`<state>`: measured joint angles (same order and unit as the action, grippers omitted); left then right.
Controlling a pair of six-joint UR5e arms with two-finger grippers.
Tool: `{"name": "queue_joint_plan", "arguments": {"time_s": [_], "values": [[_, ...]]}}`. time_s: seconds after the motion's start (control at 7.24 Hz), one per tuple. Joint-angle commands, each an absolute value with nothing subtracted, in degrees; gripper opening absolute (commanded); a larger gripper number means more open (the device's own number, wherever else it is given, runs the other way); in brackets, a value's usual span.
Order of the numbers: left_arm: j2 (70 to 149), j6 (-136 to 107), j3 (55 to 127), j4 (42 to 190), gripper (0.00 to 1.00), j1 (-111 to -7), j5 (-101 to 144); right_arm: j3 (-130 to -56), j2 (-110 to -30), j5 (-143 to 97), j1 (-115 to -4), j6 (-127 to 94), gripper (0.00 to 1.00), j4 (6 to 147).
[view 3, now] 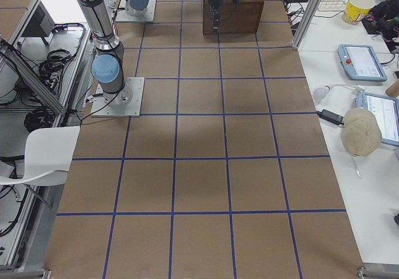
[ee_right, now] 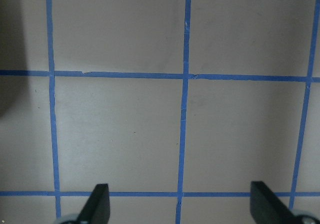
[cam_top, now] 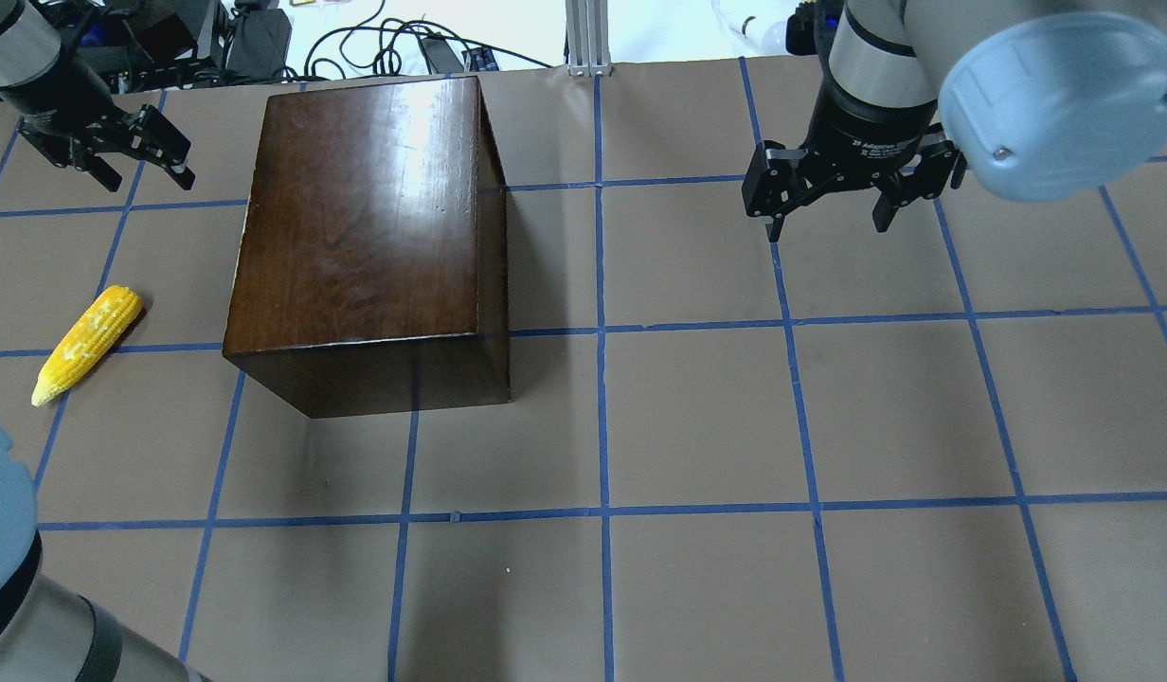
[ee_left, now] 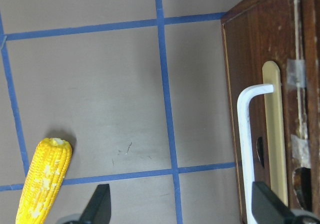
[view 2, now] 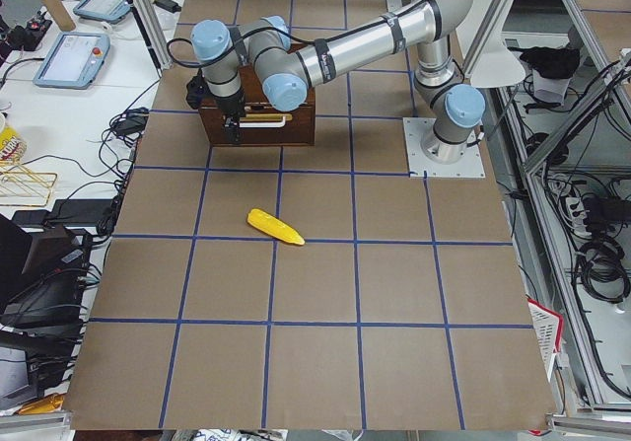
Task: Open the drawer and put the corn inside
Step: 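Move the left gripper down beside the cabinet to the white drawer handle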
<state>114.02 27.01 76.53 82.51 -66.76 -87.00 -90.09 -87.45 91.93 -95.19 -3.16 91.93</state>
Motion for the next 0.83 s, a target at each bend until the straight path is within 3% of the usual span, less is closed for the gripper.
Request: {"name": "queue_joint_plan", "arguments": {"time_s": [0.0,0.69], "values": [[115.0,28.4,78.2,82.6,1.0,-64.6,-83.9,-90.1,-87.5,91.9,-95.2,-3.2,1.0,91.9],[115.1,31.0,82.0,82.4,1.0,-64.5,-79.5,-90.1,-87.5,91.9,-95.2,-3.2,1.0,91.9]]}}
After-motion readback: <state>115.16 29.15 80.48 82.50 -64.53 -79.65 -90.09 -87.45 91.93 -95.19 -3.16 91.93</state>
